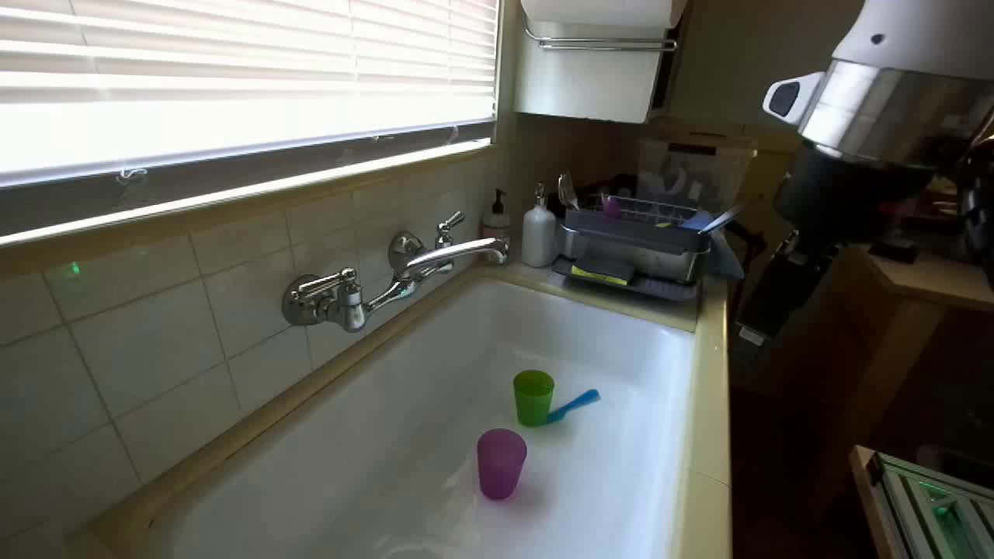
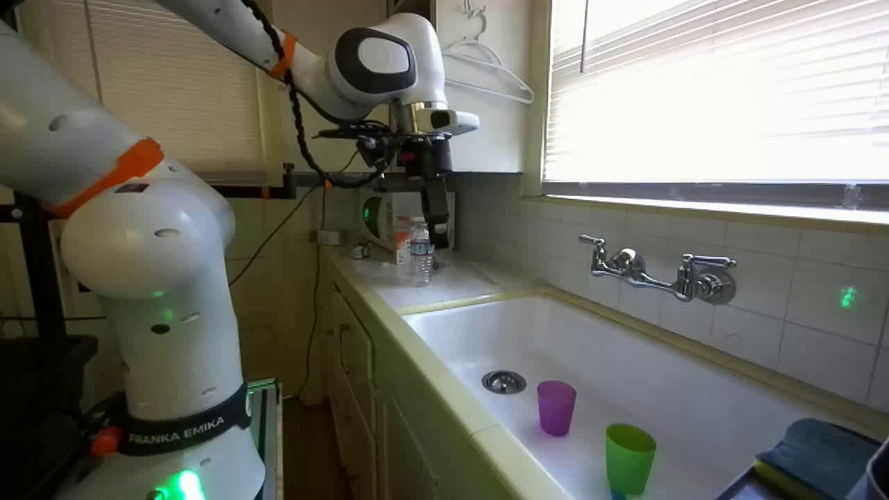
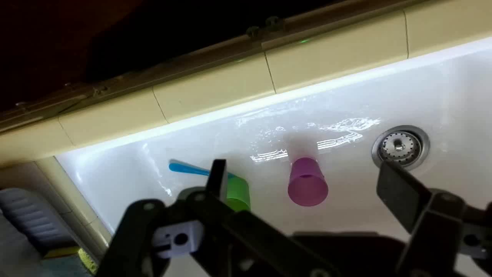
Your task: Push the faucet to the left then pour the liquid out of the green cup and place the cup on the dishrack.
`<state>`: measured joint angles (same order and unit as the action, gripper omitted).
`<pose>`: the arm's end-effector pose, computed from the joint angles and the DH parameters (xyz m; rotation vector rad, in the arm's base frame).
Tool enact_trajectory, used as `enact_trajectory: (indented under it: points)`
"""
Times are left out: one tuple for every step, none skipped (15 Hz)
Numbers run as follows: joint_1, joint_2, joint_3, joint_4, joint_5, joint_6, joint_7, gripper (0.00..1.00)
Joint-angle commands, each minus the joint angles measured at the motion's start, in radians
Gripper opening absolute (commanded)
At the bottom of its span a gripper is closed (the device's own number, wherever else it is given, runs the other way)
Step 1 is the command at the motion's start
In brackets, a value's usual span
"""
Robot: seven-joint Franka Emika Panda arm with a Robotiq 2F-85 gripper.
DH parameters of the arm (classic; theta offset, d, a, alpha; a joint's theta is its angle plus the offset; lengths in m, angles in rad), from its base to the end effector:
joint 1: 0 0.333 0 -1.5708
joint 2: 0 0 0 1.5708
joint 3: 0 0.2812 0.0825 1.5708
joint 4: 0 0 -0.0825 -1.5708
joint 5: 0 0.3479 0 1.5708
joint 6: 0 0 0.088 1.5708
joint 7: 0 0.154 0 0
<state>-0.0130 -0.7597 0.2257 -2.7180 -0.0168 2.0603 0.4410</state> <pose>0.3186 0.0561 0.3898 2.9701 -0.4108 0.2018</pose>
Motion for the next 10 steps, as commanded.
enact_trajectory:
  points:
    - [0.001,0.001,-0.002,0.002,-0.001,-0.003,0.000,1.00]
    - [0.002,0.001,-0.002,0.002,-0.001,-0.003,0.000,1.00]
    - [0.002,0.001,-0.002,0.002,-0.001,-0.003,0.000,1.00]
    - [0.002,0.001,-0.002,0.002,-0.001,-0.003,0.000,1.00]
    - [0.002,0.001,-0.002,0.002,-0.001,-0.003,0.000,1.00]
    - [0.002,0.001,-0.002,0.002,-0.001,-0.003,0.000,1.00]
    - [-0.012,0.013,-0.008,0.007,-0.007,0.001,0.003,1.00]
    - [-0.044,0.026,-0.016,0.013,-0.020,0.020,0.026,1.00]
    - [-0.057,0.036,-0.038,0.017,-0.024,0.033,0.012,1.00]
    - [-0.073,0.053,-0.063,0.026,-0.024,0.053,-0.006,1.00]
